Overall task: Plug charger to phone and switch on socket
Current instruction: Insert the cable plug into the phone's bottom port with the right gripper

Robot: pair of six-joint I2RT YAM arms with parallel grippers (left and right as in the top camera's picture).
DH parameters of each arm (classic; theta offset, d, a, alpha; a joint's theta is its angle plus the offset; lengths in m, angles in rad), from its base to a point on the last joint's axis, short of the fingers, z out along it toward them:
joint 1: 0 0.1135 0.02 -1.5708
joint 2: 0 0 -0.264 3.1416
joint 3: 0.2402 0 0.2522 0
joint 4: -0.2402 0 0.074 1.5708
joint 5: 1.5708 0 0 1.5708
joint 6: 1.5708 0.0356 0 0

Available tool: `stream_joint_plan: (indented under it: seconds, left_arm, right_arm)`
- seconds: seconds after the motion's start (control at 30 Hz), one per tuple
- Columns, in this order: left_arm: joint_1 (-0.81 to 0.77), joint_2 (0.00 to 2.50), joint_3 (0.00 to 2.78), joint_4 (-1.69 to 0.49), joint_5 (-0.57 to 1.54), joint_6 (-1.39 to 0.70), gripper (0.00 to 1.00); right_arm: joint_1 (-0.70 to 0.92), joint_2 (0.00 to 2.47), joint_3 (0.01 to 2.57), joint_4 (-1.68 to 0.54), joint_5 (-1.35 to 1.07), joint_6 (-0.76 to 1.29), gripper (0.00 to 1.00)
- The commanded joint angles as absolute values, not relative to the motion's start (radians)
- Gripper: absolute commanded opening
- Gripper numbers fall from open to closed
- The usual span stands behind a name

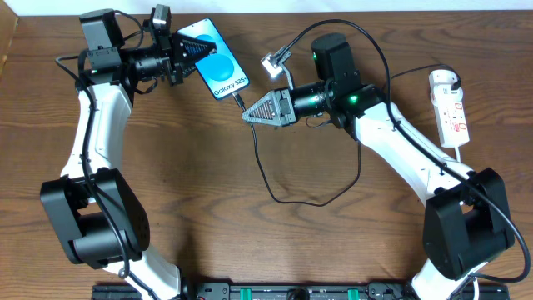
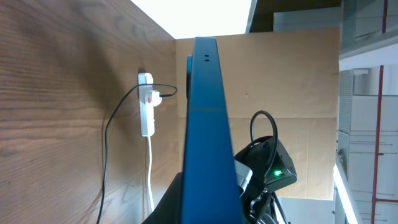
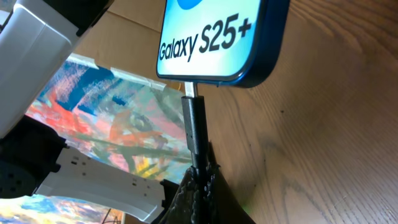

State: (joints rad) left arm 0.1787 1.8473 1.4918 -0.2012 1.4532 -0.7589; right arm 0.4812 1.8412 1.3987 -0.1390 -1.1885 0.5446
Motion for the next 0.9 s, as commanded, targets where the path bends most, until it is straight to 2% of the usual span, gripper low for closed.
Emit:
stream_joint_plan:
  seconds: [0.0,0.87]
  left_arm:
    - [0.178,1.818,1.491,-0.198,1.503,-0.759,0.07]
    - [0.142,1.818,1.491,-0.198,1.524,-0.737,0.08]
  right_arm:
    - [0.480,1.832,1.404,-0.113,-1.161,0.563,0.01]
    - [0.477,1.833,1.404,-0.059,-1.119,0.628,0.01]
